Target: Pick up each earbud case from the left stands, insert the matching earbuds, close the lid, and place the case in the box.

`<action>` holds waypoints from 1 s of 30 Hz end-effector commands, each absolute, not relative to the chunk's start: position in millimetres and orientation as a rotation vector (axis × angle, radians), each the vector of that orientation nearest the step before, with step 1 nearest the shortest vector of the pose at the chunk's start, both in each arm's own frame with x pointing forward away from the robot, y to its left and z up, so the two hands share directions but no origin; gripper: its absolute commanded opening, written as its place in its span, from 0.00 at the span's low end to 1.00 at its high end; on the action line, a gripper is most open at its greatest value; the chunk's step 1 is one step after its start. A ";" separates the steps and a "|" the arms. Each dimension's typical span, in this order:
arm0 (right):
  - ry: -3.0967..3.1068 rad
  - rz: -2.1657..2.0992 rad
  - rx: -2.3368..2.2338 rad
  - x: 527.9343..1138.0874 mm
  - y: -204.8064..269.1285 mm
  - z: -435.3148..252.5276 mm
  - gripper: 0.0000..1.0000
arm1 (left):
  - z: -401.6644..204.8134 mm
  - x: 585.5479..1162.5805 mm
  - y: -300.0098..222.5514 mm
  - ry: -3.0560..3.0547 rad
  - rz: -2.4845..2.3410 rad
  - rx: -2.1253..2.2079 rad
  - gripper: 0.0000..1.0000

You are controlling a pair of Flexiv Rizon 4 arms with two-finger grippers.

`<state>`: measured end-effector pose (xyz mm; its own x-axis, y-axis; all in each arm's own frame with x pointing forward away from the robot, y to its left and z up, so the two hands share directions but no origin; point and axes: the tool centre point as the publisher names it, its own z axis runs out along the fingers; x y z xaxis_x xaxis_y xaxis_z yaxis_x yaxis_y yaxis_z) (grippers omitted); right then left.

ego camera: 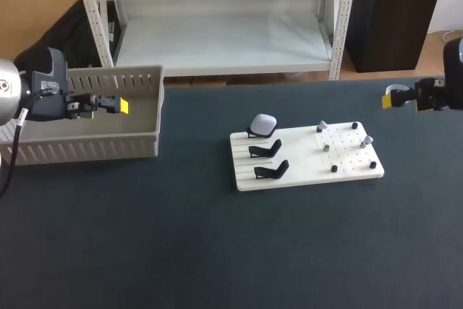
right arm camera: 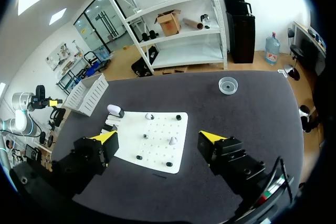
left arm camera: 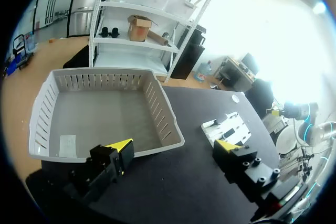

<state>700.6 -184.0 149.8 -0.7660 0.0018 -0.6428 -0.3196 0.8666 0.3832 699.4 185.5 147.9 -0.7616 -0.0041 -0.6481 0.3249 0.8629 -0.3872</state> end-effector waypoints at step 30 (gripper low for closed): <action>2.373 0.641 -0.233 701.3 -185.0 149.3 1.00 | 199.4 664.0 149.7 1.269 -1.455 1.358 1.00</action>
<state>700.7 -184.0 149.8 -0.7661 0.0017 -0.6428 -0.3195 0.8666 0.3832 668.2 138.9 201.0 -0.6237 0.1856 -0.7593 0.5941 0.7439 -0.3061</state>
